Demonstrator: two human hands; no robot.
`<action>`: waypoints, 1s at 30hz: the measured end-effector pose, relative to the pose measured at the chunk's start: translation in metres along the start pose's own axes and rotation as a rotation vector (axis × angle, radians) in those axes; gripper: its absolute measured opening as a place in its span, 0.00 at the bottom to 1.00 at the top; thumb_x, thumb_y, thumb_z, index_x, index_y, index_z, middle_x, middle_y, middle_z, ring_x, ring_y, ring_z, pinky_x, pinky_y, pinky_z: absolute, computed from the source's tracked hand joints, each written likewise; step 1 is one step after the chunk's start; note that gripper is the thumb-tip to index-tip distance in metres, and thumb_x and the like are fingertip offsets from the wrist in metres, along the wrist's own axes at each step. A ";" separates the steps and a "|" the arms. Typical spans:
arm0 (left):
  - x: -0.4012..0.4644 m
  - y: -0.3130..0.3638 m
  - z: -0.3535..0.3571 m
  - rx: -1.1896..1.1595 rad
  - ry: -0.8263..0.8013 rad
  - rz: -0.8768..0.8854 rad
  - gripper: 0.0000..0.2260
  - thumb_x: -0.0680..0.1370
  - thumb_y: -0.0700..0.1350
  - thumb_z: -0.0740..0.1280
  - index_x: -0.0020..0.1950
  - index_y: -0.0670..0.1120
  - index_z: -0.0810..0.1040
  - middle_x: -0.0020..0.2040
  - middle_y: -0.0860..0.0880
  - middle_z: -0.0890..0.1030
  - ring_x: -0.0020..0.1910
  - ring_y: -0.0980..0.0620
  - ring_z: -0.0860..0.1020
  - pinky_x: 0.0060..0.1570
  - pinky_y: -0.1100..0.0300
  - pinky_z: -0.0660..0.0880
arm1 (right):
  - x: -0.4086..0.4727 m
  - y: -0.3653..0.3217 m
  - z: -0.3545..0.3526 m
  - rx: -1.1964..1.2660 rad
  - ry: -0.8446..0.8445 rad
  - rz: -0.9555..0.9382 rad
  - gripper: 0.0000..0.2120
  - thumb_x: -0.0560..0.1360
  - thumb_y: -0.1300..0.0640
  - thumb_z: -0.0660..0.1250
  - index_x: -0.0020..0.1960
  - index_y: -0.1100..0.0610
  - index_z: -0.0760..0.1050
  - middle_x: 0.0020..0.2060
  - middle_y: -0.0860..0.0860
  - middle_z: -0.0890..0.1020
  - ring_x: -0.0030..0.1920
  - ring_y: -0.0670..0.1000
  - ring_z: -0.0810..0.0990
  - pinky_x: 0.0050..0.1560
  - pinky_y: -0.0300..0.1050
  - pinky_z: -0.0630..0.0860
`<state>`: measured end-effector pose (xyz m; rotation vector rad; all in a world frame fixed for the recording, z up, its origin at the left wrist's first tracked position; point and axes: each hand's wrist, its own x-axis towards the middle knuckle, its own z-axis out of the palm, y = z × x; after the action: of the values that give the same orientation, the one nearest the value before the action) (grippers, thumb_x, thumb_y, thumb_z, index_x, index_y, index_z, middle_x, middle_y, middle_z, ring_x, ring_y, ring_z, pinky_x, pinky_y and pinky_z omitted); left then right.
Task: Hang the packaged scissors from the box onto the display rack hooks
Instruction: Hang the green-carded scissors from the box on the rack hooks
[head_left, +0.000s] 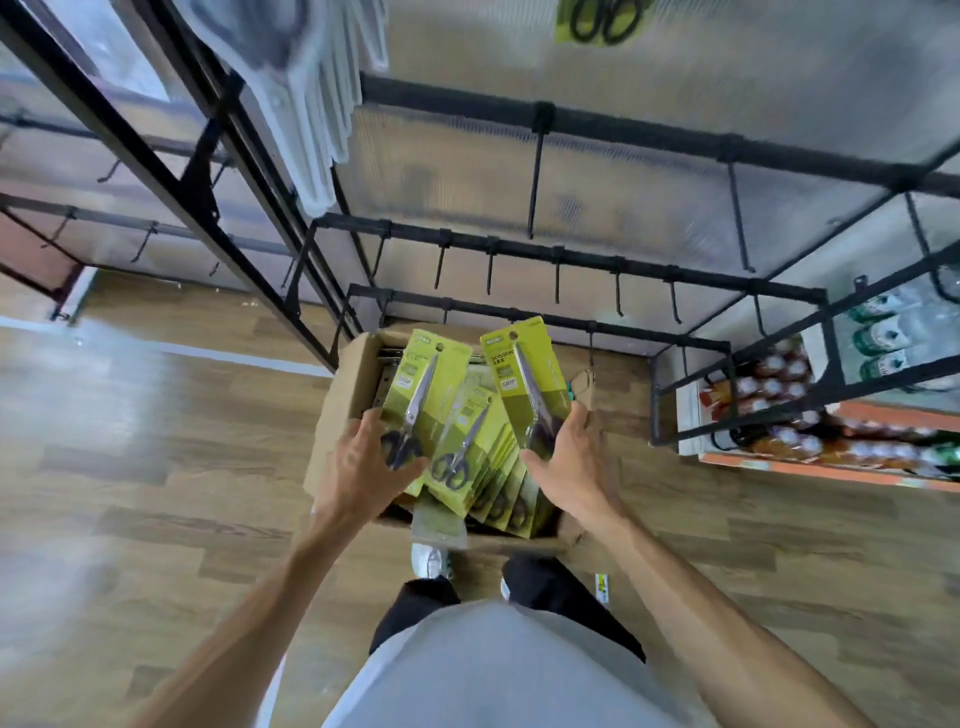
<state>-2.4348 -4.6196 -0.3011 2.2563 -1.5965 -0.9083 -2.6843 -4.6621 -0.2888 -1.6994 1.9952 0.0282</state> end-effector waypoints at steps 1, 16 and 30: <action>-0.001 0.003 -0.010 -0.001 0.017 0.022 0.30 0.67 0.59 0.78 0.62 0.48 0.72 0.50 0.50 0.75 0.43 0.52 0.76 0.35 0.60 0.71 | -0.005 -0.003 -0.007 0.009 0.017 -0.007 0.42 0.73 0.43 0.73 0.74 0.62 0.56 0.66 0.58 0.70 0.63 0.58 0.74 0.57 0.51 0.75; 0.011 0.104 -0.154 -0.097 0.367 0.495 0.30 0.65 0.59 0.78 0.65 0.57 0.72 0.52 0.58 0.76 0.43 0.55 0.77 0.40 0.59 0.75 | -0.042 -0.045 -0.140 0.114 0.521 -0.175 0.42 0.70 0.34 0.71 0.72 0.56 0.59 0.59 0.49 0.72 0.53 0.48 0.77 0.42 0.38 0.77; 0.026 0.154 -0.218 -0.036 0.488 0.601 0.33 0.66 0.63 0.76 0.67 0.58 0.70 0.55 0.56 0.80 0.46 0.51 0.81 0.41 0.57 0.78 | -0.036 -0.076 -0.221 0.060 0.782 -0.191 0.39 0.66 0.30 0.70 0.65 0.55 0.66 0.52 0.48 0.76 0.48 0.50 0.80 0.36 0.37 0.69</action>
<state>-2.4156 -4.7370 -0.0602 1.6267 -1.8139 -0.2070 -2.6920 -4.7206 -0.0596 -2.0445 2.2861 -0.8743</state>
